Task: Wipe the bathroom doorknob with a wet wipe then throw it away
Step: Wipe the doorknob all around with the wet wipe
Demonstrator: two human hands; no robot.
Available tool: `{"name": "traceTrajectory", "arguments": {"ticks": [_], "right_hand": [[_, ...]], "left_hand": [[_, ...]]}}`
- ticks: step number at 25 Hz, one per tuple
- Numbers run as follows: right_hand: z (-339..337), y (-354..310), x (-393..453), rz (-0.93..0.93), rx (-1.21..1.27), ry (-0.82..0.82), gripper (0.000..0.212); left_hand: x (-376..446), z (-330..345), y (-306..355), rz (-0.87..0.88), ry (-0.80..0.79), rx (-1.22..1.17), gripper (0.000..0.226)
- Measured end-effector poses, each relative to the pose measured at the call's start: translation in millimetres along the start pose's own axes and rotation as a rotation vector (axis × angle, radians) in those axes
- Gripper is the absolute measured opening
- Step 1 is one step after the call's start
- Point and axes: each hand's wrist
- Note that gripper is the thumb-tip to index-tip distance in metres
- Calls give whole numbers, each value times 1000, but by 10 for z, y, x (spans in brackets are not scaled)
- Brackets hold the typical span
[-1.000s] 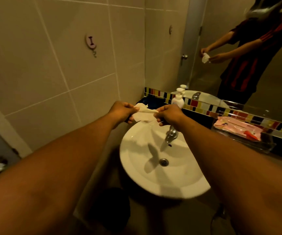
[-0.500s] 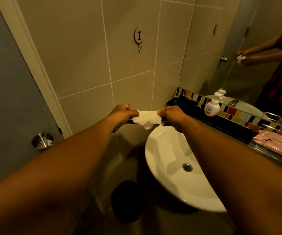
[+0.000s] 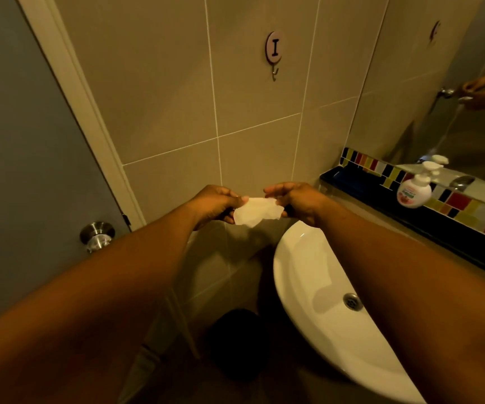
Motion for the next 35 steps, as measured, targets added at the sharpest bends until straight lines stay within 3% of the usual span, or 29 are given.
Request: {"name": "traceTrajectory", "arguments": {"ticks": [3,11,16,20,24,27,29,32,35], "right_hand": [[150,-35,12,-2,-27,-30,36],[596,-209,-163,-19,125,-45,28],[1004,-361,-436,-146,-194,69,34],[1136,-338,-597,-153,-89,178,24],[1092,-323,-725,-104,-120,277,23],[983,-327,-715,-73,-115,311,25],[923,-337,-676,-53,-117,291,27],[859,-365,-571,-42,-154,226,28],[871,-371,-405,6,18,18,24]], "left_hand": [[-53,-98,-24,-21,8,-42,30],[-261,-569,-2,-9,39,-223,8],[-475,-942,-56,33,-44,-82,24],[-568,-1068,-134,22,-89,110,19],[-629,-1000,-101,-18,-206,52,26],[-621,-877,-61,-55,-300,-132,41],[-570,-816,-54,-46,-293,-194,54],[-465,-769,-98,27,-181,-134,45],[-400,-787,-155,1,-85,-186,35]]}}
Point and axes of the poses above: each hand's wrist, its own x-axis towards the middle knuckle, its own z-axis out of the palm, y = z × x, and after that the axes turned 9 degrees about -x, right-handed
